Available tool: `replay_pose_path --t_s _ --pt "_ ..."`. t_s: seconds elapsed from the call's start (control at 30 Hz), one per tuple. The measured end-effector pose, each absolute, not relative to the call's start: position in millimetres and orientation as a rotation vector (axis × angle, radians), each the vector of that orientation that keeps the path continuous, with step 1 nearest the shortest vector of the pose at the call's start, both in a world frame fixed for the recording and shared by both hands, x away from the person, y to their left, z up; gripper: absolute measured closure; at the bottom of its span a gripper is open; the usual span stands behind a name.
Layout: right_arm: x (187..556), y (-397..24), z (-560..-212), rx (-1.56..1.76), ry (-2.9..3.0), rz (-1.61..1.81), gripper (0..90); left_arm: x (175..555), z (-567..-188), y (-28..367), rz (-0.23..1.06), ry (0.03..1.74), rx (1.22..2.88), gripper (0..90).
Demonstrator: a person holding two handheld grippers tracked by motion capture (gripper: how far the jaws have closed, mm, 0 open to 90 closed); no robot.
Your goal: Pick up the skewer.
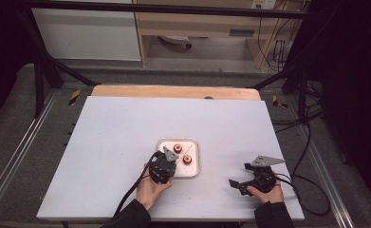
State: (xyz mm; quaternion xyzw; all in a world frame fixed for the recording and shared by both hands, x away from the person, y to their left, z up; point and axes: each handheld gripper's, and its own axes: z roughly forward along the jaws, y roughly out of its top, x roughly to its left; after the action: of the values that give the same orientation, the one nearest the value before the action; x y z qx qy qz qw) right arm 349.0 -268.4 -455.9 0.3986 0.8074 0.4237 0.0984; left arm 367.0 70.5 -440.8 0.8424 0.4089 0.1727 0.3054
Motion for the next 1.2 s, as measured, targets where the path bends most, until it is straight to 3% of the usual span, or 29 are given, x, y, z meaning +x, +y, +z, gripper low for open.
replay_pose_path --t_s 0.63,1.2 --pt "349.0 -267.9 -456.2 1.172 2.389 1.252 0.9 361.1 -425.3 87.8 0.436 1.030 2.135 88.7" --pt "348.9 -251.8 -449.2 1.099 2.398 1.169 0.6 353.7 -404.0 99.1 0.396 0.861 2.210 88.7"
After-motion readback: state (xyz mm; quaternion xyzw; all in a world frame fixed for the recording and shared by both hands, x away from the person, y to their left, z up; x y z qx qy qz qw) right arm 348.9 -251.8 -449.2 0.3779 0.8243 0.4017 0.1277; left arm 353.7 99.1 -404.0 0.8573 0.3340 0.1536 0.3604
